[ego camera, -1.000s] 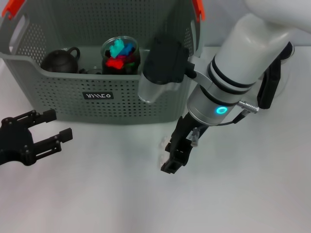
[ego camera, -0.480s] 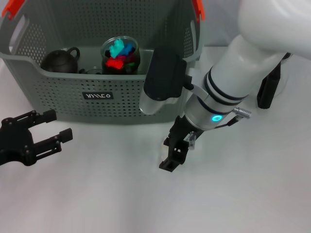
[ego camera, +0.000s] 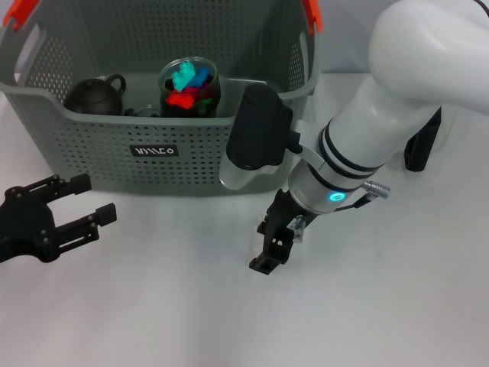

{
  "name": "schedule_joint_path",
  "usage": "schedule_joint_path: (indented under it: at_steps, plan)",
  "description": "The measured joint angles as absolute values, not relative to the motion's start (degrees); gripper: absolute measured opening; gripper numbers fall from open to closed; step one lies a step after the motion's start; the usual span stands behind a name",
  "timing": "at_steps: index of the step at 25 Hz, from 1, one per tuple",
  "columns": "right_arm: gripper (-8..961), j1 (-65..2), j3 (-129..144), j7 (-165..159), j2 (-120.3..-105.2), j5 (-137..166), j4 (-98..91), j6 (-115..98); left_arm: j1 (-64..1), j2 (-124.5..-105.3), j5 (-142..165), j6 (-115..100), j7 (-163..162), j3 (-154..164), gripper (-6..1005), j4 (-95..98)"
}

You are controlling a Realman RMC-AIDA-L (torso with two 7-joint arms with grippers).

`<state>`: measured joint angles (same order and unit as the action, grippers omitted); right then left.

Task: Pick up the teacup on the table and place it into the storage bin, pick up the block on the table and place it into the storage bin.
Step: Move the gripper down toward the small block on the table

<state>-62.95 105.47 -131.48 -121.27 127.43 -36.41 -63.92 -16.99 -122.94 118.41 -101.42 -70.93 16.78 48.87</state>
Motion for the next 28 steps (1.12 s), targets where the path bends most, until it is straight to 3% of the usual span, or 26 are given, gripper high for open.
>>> schedule_joint_path:
  at_steps: [28]
  plan:
    - [632, -62.8, 111.0, -131.5, -121.62, 125.1, -35.1, -59.2, -17.0, -122.95, 118.5, -101.4, -70.9, 16.8, 693, 48.9]
